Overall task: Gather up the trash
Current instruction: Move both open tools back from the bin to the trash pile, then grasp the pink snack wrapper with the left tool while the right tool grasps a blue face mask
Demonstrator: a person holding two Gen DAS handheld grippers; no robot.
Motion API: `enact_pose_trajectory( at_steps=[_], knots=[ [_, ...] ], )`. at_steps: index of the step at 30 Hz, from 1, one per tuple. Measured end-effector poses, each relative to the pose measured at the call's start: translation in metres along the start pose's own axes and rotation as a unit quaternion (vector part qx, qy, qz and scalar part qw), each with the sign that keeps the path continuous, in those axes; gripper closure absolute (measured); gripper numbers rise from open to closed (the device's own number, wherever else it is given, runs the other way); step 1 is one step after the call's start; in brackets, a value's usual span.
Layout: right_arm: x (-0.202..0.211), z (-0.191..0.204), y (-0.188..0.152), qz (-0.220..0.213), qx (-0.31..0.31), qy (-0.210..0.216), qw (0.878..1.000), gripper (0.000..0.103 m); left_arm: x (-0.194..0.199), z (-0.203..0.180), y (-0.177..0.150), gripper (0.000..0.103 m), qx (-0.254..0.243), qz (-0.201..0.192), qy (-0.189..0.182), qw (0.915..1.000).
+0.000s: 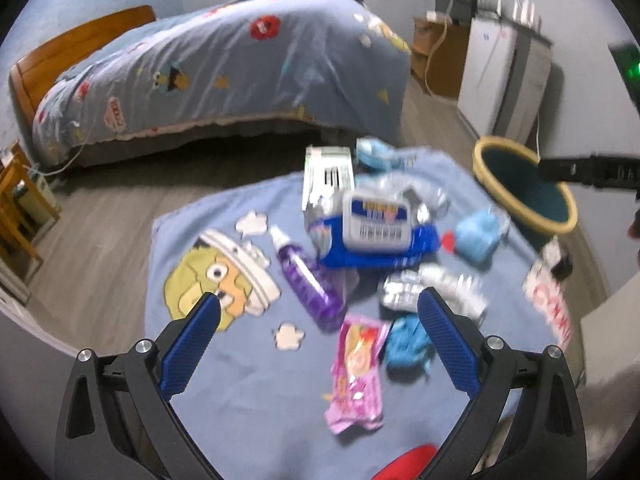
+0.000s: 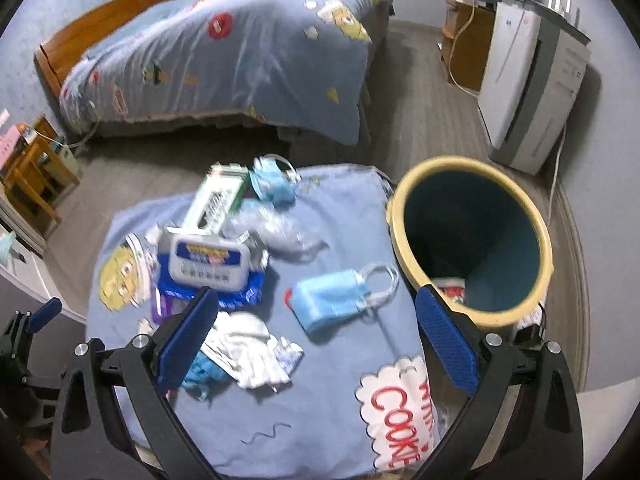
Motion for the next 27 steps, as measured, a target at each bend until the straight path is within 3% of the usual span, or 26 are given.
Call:
enact_pose_trajectory(
  at_steps=[20, 24, 27],
  knots=[
    [-0.053, 0.000, -0.013, 0.058, 0.017, -0.018, 0.998, 0.006, -0.054, -0.019, -0.054, 0.009, -0.022, 0.100, -0.033, 0.9942],
    [-0.061, -0.002, -0.011, 0.063, 0.018, -0.016, 0.998, 0.006, -0.067, -0.026, -0.065, 0.032, -0.031, 0.129, -0.042, 0.9903],
    [-0.068, -0.004, -0.013, 0.071, 0.017, -0.012, 0.997, 0.006, -0.075, -0.029, -0.071, 0.035, -0.023, 0.147, -0.056, 0.9872]
  ],
)
Point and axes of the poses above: each gripper's, at about its wrist camera, not at the fingertips, and x roughly against the way its jaws point, z to its left, y to its top, the point moved 10 cm from there along -x, roughly the way its jaws point, and after that the axes turned 6 degrees about y, right-handed, at the moved point
